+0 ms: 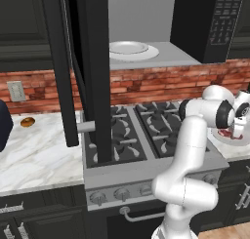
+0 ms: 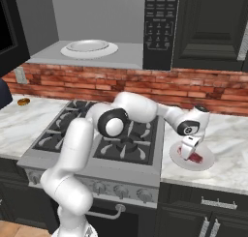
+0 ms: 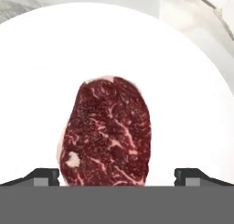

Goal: Pick the steak from the counter and place it in the microwave. Then turn on the microwave.

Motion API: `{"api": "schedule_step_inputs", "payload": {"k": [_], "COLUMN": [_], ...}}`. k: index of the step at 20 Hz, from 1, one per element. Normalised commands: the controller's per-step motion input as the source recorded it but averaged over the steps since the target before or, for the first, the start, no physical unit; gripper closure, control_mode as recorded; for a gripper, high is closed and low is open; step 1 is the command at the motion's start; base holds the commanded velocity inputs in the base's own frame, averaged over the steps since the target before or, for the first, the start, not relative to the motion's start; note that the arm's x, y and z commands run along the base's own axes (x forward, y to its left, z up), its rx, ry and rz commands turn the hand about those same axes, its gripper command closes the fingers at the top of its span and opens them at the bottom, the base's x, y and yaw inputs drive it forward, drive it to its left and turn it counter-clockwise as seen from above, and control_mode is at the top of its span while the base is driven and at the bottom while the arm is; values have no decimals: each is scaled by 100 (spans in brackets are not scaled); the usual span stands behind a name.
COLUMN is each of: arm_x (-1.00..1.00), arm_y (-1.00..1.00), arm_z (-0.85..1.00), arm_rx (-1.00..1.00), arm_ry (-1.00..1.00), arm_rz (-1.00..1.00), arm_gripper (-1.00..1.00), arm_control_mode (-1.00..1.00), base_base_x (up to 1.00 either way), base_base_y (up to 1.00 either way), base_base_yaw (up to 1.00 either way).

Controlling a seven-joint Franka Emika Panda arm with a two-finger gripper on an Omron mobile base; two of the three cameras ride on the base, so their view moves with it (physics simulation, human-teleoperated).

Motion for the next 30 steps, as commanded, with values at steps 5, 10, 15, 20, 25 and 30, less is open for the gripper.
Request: {"api": "schedule_step_inputs", "payload": {"k": [5,10,15,20,25,30], "arm_x": [2,9,9,12,14,8], "arm_y": [16,7,4,0,2,0], "arm_z": [-11,-14,-20,-19,-21,-21], "arm_rx": [0,0,0,0,0,0], "arm_ry": [0,0,0,3,9,8], "arm_rz": [-4,-1,-1,-1,-1,0], "arm_gripper": [-100,-100,-100,-100,100,100], "arm_control_mode": [-100,-100,-100,-100,-100,-100], "base_base_x": [0,0,0,0,0,0], "base_base_y": [0,0,0,0,0,0], "base_base_yaw": [0,0,0,0,0,0]}}
